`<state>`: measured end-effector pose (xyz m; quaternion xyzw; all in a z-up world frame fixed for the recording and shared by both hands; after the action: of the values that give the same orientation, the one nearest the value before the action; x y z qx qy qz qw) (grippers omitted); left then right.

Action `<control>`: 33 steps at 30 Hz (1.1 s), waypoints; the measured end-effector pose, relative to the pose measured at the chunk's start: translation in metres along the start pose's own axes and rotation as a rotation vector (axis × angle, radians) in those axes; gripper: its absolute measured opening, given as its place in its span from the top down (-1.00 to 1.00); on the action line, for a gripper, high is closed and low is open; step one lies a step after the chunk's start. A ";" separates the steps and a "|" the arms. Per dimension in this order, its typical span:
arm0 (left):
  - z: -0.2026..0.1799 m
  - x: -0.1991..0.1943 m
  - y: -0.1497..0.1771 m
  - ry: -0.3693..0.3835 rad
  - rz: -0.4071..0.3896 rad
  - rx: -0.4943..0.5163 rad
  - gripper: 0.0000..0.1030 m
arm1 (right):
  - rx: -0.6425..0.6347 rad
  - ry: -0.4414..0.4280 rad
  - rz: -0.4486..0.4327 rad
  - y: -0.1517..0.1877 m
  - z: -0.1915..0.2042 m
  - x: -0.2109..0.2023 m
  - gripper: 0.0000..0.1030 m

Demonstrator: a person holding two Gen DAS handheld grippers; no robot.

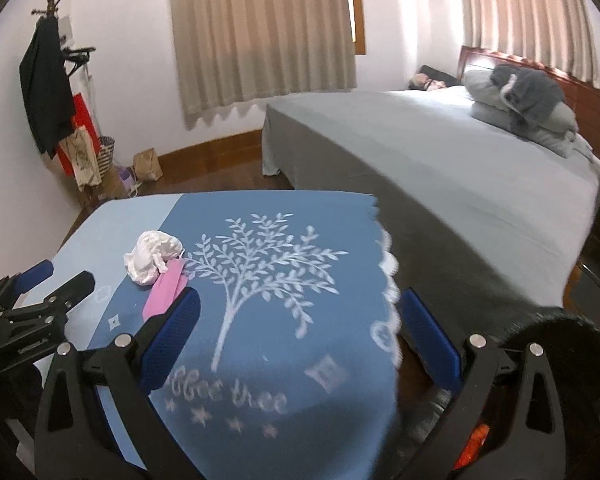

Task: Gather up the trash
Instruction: 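Move both tools back from the bin toward the table, then grasp the white tissue with the left tool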

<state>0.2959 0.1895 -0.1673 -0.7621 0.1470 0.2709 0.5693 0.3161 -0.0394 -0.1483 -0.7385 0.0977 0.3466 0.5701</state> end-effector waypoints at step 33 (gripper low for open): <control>0.016 0.050 -0.013 0.053 0.104 -0.022 0.36 | -0.017 -0.062 0.039 -0.016 0.032 0.068 -0.89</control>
<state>0.3393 0.2129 -0.1893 -0.7667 0.1983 0.2815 0.5419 0.3620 0.0120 -0.1820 -0.7301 0.0915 0.3810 0.5599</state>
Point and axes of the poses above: each gripper's, at about its wrist camera, not at the fingertips, and x roughly the way its jaws point, z to its left, y to its underside, the point moved 8 cm from there along x, roughly the way its jaws point, and after that the axes turned 13 degrees about -x, right-handed, at the moved point
